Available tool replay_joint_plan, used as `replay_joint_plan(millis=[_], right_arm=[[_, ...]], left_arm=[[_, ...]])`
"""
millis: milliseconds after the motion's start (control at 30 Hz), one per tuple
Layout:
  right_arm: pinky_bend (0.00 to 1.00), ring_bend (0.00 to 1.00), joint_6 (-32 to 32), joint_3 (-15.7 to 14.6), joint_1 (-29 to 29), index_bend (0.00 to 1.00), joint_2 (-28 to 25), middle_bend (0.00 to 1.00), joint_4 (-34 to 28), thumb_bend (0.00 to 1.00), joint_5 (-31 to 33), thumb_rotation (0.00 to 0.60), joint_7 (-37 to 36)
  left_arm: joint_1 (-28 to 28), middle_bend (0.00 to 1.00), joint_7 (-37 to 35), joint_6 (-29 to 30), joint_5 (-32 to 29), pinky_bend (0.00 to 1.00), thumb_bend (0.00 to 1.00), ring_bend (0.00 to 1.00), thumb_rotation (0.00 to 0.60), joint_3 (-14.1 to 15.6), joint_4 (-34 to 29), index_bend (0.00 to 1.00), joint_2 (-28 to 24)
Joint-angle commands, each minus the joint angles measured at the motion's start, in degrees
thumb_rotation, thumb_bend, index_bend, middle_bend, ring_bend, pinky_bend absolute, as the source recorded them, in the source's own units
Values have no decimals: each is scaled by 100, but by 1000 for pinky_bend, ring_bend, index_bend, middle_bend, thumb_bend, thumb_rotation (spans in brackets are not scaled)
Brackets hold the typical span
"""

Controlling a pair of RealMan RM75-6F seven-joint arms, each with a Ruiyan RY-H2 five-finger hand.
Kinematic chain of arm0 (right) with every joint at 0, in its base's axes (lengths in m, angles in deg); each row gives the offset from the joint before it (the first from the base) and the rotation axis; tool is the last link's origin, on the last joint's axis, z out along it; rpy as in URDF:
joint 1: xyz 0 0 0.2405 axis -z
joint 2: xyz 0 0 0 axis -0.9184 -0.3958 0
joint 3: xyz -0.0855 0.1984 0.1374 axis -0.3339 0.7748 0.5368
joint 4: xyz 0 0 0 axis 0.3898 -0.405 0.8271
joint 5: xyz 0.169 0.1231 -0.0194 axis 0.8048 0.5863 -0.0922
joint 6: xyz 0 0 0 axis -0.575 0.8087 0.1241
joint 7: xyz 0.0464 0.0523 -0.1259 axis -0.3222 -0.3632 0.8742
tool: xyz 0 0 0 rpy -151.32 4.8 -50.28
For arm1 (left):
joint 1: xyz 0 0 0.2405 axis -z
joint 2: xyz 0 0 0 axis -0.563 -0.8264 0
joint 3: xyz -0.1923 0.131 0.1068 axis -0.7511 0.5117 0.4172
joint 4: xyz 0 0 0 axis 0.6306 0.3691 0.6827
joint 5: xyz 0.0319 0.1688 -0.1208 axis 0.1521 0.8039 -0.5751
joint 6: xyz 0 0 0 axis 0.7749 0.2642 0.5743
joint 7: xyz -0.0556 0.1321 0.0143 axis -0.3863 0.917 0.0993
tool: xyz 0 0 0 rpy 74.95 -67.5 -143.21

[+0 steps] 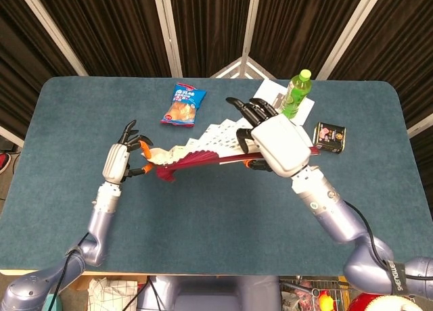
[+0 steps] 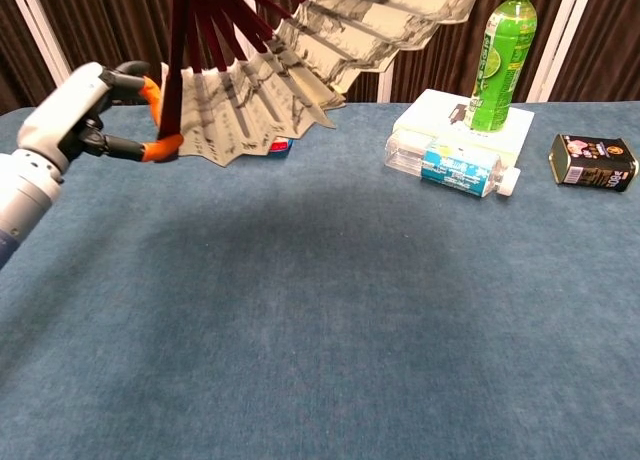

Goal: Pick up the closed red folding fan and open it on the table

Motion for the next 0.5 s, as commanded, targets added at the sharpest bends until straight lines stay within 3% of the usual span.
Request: replay_joint_plan(millis=[33,133,200,500], right_arm=[[162,214,-20,-21,48,879,-11,123,47,394,-33,600,-87],[162,214,-33,-73,101,879,-5,123,136,395,-108,600,-172],[162,214,-96,-160,216,879,4,123,291,395,-178,600,-281],[162,214,-129,-282,367,879,58,123,665,395,-326,600,-562]], left_arm=[[-29,403,-33,156,36,184,426,4,600,10,94,686,-24],[-54,402,5,386,93,184,426,4,600,32,151,684,-74],[-150,402,212,851,235,184,426,4,600,111,297,684,-140],[-266,394,371,1074,273,184,426,3,600,221,464,677,-199]])
